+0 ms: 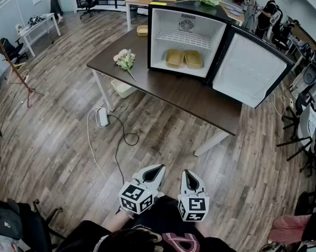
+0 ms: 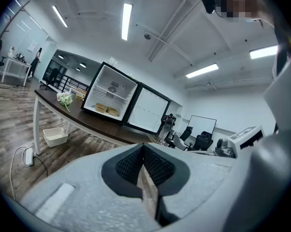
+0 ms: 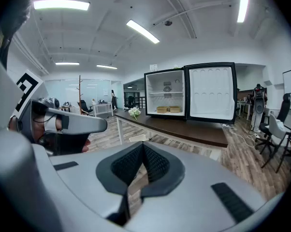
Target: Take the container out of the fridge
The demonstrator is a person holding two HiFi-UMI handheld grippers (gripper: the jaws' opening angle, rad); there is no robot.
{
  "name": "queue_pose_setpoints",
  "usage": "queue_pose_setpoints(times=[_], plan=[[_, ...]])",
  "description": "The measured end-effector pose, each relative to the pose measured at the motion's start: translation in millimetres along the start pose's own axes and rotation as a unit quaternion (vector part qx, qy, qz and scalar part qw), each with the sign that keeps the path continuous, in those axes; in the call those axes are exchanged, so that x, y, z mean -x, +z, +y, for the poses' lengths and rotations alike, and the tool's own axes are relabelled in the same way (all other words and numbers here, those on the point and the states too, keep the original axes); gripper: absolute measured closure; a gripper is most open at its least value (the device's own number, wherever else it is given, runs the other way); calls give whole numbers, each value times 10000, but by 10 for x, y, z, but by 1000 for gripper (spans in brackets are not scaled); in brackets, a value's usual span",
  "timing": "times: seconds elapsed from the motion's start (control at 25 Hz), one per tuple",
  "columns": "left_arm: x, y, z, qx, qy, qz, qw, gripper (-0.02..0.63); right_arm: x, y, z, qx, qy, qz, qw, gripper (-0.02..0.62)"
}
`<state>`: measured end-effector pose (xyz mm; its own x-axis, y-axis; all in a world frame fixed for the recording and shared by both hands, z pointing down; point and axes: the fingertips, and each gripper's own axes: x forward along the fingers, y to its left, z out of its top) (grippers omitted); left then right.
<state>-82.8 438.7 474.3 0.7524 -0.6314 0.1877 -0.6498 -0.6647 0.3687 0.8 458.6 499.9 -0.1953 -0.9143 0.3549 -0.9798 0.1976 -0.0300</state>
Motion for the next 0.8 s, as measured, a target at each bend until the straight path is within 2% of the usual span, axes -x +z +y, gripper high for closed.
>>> queue_pose_setpoints(times=[0.24, 0.48, 0.8], plan=[[-49, 24, 83, -65, 179, -21, 9998, 600, -111, -65, -20, 178, 151, 127, 9996, 588], [-173, 22, 231, -76, 262, 37, 9996, 599, -259, 1, -75, -90, 273, 42, 9996, 588], [-539, 143, 660, 3, 213, 169, 9996, 600, -608, 85, -283, -313, 55, 89, 9995, 586]])
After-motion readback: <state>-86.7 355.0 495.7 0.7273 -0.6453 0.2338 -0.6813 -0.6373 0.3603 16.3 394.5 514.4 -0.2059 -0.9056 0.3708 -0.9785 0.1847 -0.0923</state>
